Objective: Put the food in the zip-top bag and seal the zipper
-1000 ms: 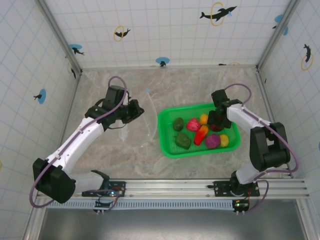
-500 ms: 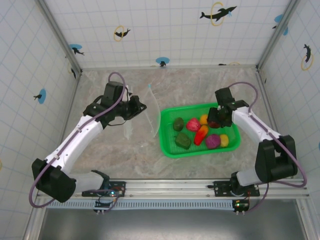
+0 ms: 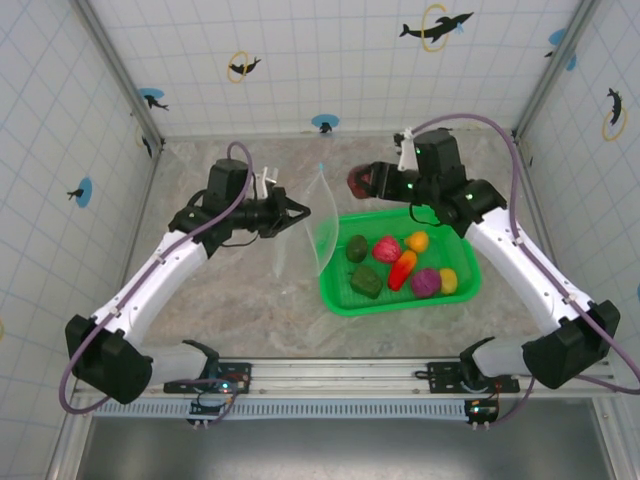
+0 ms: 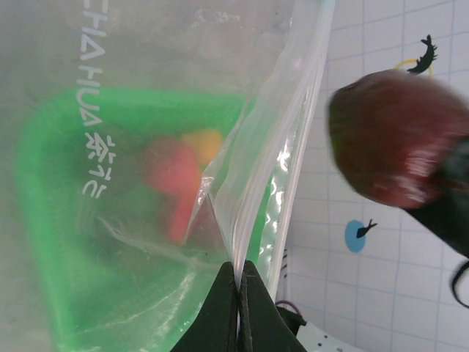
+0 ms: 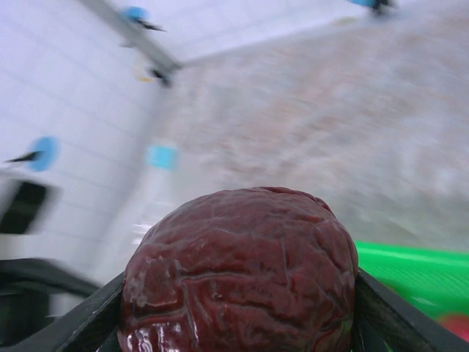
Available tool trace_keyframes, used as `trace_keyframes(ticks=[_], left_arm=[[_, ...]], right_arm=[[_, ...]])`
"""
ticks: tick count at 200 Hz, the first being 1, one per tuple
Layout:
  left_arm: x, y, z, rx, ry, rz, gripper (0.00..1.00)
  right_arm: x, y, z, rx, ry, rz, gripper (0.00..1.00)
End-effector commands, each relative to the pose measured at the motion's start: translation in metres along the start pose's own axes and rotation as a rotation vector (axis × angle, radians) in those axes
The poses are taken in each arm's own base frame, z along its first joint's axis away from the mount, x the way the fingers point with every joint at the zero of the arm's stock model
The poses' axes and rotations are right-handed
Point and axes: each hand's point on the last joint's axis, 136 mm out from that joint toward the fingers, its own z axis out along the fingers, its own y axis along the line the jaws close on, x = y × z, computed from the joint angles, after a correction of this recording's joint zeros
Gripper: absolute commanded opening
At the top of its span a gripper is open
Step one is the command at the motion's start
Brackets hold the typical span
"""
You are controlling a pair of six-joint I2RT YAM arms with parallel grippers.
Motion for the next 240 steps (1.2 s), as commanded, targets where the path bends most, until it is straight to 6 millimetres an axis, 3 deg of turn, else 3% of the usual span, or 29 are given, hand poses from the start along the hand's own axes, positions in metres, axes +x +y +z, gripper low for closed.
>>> trace_keyframes(ticks=[1, 26, 48, 119, 157, 197, 213, 232, 240], left_arm=[[0.000, -0.007, 0.005, 0.063, 0.025, -0.016, 0.00], [-0.004, -0.008, 0.006, 0.063, 0.016, -0.020, 0.00], [-0.011, -0.019, 0.003, 0.073, -0.001, -0.016, 0.00], [-0.022, -0.051, -0.012, 0.136, -0.040, 0.003, 0.00], [-0.023, -0.068, -0.017, 0.175, -0.024, 0.020, 0.00], [-0.021, -0.085, -0.027, 0.197, -0.009, 0.047, 0.00], [-0.021, -0.090, -0.032, 0.193, -0.013, 0.057, 0.00], [-0.018, -0.090, -0.037, 0.177, -0.009, 0.058, 0.00], [-0.017, -0.087, -0.040, 0.163, -0.006, 0.056, 0.00]], right_arm=[[-0.013, 0.059, 0.002, -0.204, -0.009, -0.032, 0.46], [0.005, 0.093, 0.010, -0.329, 0.047, -0.055, 0.46], [0.025, 0.104, 0.016, -0.350, 0.074, -0.101, 0.47], [0.060, 0.052, 0.020, -0.204, 0.065, -0.081, 0.46], [0.059, 0.023, 0.021, -0.045, 0.078, -0.100, 0.46], [0.042, 0.032, 0.037, 0.118, 0.138, -0.171, 0.49], [0.041, 0.044, 0.045, 0.147, 0.176, -0.213, 0.56], [0.041, 0.058, 0.051, 0.149, 0.215, -0.240, 0.82], [0.041, 0.065, 0.053, 0.128, 0.231, -0.239, 0.88]])
